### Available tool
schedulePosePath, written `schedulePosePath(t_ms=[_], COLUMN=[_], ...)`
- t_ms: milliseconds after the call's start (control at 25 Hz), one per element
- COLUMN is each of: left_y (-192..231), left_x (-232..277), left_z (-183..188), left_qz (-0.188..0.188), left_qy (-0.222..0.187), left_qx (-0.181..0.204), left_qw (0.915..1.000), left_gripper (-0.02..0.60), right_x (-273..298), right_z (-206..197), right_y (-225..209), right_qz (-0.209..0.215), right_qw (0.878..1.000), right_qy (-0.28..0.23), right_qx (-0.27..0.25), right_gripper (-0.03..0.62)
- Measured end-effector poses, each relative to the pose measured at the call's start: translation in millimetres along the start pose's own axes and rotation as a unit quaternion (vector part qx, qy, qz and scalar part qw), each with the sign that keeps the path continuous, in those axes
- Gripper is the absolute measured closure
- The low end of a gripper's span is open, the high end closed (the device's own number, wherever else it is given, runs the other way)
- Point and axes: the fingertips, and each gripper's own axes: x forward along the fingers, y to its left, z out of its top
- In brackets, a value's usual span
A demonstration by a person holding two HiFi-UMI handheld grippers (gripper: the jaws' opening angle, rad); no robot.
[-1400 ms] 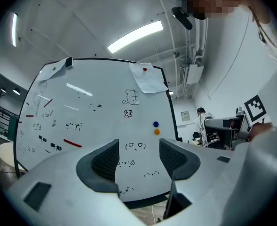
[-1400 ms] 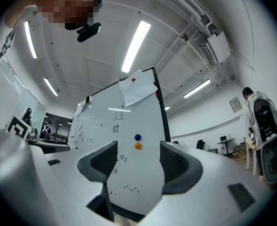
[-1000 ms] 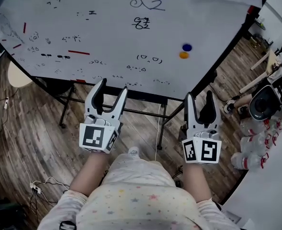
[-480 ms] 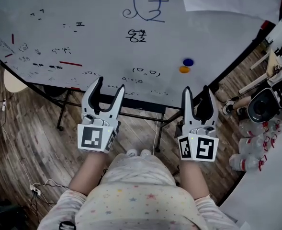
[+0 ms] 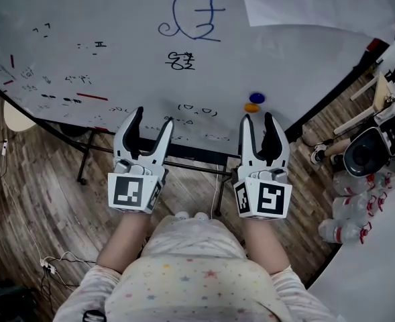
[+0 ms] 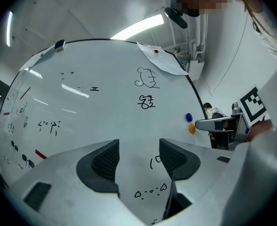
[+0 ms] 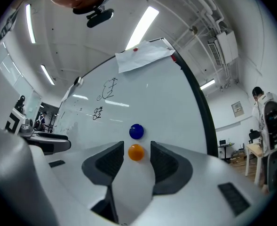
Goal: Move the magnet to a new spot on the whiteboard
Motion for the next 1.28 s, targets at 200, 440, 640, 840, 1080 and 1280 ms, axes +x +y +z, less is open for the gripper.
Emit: schedulePosePath(t_ms=[200, 440, 640, 840, 1080, 1280], left_y=[4, 10, 9, 8, 7, 6], left_x=[4, 6, 9, 10, 10, 9], left_z=[-2, -5, -8, -7, -8, -7], left_qz=[0.008, 0.016, 0.014, 0.01, 0.007, 0.005], left_qy=[0.001, 0.003, 0.005, 0.003, 0.006, 0.006], left_qx=[0.001, 0.001, -0.001, -0.007, -0.008, -0.009], left_qw=[1.0, 0.9999, 0.9999, 0.9999, 0.9999, 0.9999], left_gripper=[0.336, 0.336, 0.336, 0.336, 0.336, 0.336], right_x=[11, 16, 17, 16, 16, 17], right_z=[-6, -9, -9, -9, -12, -12], right_y=[1, 3, 4, 4, 4, 4], right_qz=[-0.025, -0.037, -0.051, -0.052, -0.049, -0.05], right_qw=[0.999, 0.998, 0.996, 0.996, 0.997, 0.997], right_qy=[-0.005, -0.009, -0.007, -0.006, 0.001, 0.004], right_qx=[-0.036, -0.057, -0.078, -0.072, -0.064, -0.062], right_gripper=[0.434, 0.442, 0.445, 0.455, 0.472, 0.473])
